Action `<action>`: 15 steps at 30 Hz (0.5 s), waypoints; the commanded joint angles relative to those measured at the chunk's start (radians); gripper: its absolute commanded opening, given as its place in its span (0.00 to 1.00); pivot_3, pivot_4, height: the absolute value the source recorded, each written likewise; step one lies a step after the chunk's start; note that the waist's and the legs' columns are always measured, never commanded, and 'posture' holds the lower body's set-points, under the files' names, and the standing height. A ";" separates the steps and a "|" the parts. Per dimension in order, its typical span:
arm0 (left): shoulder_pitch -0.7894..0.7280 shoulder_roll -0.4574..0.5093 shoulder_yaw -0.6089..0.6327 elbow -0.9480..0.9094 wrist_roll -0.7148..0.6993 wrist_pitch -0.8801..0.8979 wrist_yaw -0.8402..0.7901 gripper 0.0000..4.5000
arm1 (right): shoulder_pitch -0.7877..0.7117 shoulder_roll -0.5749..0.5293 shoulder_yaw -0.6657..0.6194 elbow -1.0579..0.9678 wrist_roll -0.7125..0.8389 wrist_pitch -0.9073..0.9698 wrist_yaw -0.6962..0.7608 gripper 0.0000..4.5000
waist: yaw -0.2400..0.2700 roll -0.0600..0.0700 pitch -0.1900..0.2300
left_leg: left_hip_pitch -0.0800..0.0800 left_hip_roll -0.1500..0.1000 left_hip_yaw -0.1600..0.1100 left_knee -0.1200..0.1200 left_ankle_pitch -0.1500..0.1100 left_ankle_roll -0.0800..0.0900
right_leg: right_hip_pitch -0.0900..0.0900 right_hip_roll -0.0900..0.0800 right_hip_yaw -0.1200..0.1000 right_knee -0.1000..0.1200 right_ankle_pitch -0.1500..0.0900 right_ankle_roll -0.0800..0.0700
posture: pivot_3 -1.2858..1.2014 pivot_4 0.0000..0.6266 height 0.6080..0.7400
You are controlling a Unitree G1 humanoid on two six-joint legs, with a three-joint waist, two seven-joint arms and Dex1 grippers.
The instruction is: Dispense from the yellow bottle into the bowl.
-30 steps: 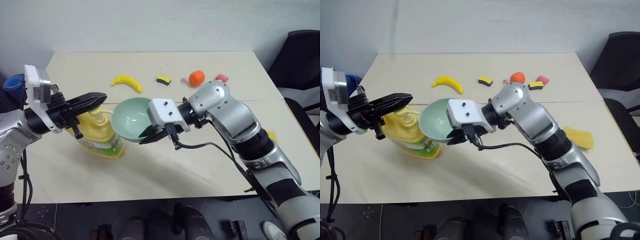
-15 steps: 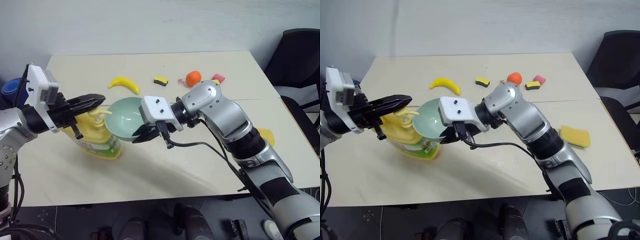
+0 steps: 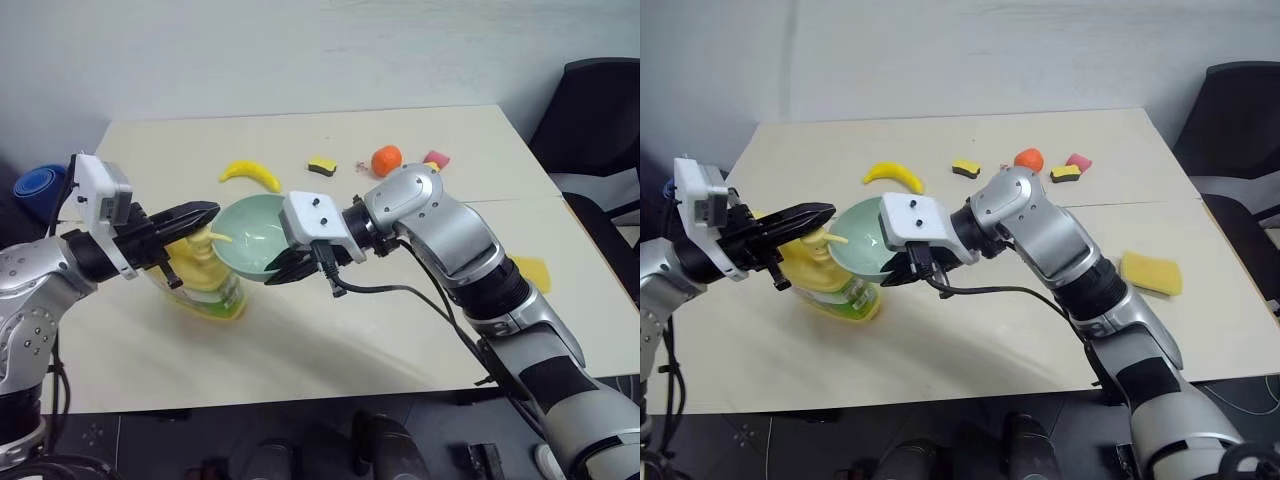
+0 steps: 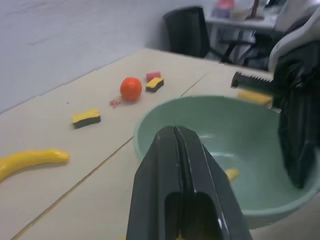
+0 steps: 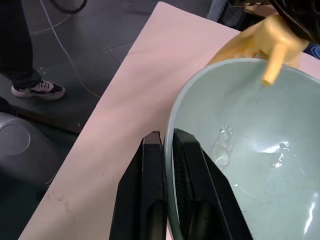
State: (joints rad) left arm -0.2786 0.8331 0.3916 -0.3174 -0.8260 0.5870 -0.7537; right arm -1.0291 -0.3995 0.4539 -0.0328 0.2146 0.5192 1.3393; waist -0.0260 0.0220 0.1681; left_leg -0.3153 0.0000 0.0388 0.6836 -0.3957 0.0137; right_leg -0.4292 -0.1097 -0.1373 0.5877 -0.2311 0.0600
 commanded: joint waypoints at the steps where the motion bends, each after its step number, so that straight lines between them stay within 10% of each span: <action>1: 0.008 0.027 0.094 0.027 -0.048 -0.001 -0.063 0.01 | 0.050 -0.070 -0.082 -0.014 0.017 -0.069 0.010 0.00 | 0.000 -0.003 0.001 | -0.001 0.000 0.000 0.000 0.000 0.000 | -0.001 0.000 0.000 -0.001 0.000 0.000 | 0.52 0.24 1.00; 15: 0.461 0.011 0.486 0.090 0.022 -0.110 -0.309 0.01 | 0.240 -0.090 -0.172 0.691 -0.113 -0.713 -0.055 0.00 | -0.015 -0.012 0.012 | -0.003 0.002 0.002 0.000 -0.001 0.000 | -0.002 0.002 -0.001 -0.004 0.000 0.000 | 0.52 0.24 1.00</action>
State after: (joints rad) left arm 0.1499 0.8596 0.8293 -0.1976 -0.8275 0.5101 -1.0406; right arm -0.7738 -0.5042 0.3173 0.6350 0.0944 -0.1213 1.2907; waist -0.0411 0.0102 0.1800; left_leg -0.3185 0.0025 0.0406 0.6833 -0.3964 0.0132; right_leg -0.4311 -0.1078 -0.1379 0.5832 -0.2314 0.0596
